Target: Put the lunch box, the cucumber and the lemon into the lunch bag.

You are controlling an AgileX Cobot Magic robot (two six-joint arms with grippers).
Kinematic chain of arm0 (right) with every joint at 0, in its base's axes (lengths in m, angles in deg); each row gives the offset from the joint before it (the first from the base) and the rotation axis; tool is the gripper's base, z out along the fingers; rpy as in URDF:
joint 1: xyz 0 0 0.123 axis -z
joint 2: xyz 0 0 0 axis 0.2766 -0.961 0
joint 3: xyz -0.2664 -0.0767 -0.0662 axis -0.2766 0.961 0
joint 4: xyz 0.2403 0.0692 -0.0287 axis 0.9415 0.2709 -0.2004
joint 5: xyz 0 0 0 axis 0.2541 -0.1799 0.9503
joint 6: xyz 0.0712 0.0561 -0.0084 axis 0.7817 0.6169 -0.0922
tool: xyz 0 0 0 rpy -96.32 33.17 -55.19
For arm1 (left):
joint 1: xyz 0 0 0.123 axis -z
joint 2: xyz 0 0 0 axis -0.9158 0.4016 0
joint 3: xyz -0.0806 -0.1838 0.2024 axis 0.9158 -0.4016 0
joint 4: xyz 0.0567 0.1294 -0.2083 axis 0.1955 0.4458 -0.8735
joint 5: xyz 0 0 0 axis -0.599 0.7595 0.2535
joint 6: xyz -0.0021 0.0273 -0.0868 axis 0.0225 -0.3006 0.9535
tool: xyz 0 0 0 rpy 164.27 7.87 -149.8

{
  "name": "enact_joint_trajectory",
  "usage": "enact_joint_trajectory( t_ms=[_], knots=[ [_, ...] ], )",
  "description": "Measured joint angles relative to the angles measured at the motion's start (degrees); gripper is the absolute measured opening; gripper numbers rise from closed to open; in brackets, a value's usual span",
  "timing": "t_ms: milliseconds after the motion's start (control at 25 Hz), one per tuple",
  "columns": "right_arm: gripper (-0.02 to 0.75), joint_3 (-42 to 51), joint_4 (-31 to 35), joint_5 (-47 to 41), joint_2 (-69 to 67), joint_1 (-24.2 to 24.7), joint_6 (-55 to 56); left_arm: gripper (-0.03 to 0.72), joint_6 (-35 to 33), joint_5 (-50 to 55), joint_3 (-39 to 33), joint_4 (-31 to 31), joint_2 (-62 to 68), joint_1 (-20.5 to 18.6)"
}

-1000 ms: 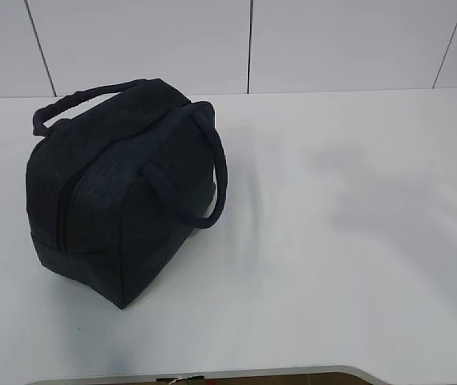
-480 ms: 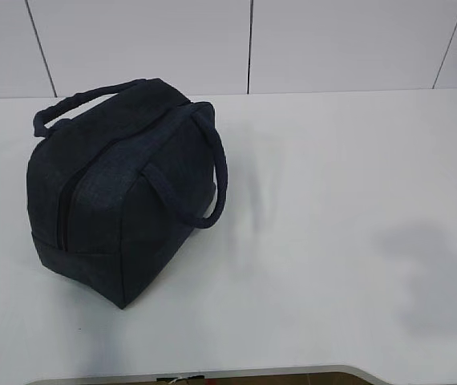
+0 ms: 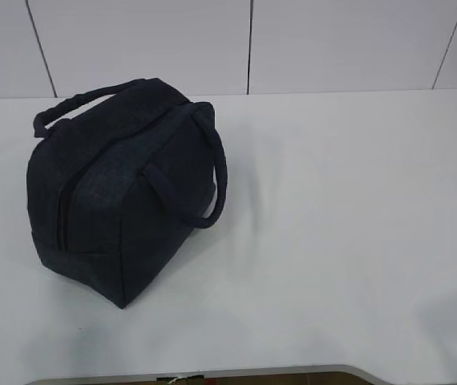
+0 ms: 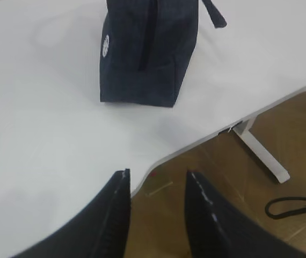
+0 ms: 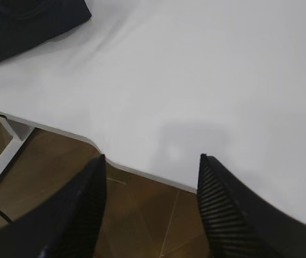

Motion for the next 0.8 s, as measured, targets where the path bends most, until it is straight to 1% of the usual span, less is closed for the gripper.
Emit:
enact_joint_trajectory(
  t_ms=[160,440,800],
  knots=[
    [0.44,1.66,0.4,-0.14,0.49,0.0,0.0,0.242,0.0,-0.26,-2.18,0.01,-0.1,0.0],
    [0.44,2.96,-0.74,1.87,0.49,0.0,0.0,0.242,0.37,-5.28,-4.36,1.27,-0.1,0.0],
    [0.44,3.31,-0.96,2.64,0.49,0.0,0.0,0.242,0.76,-5.62,-4.45,1.47,-0.1,0.0]
  ],
)
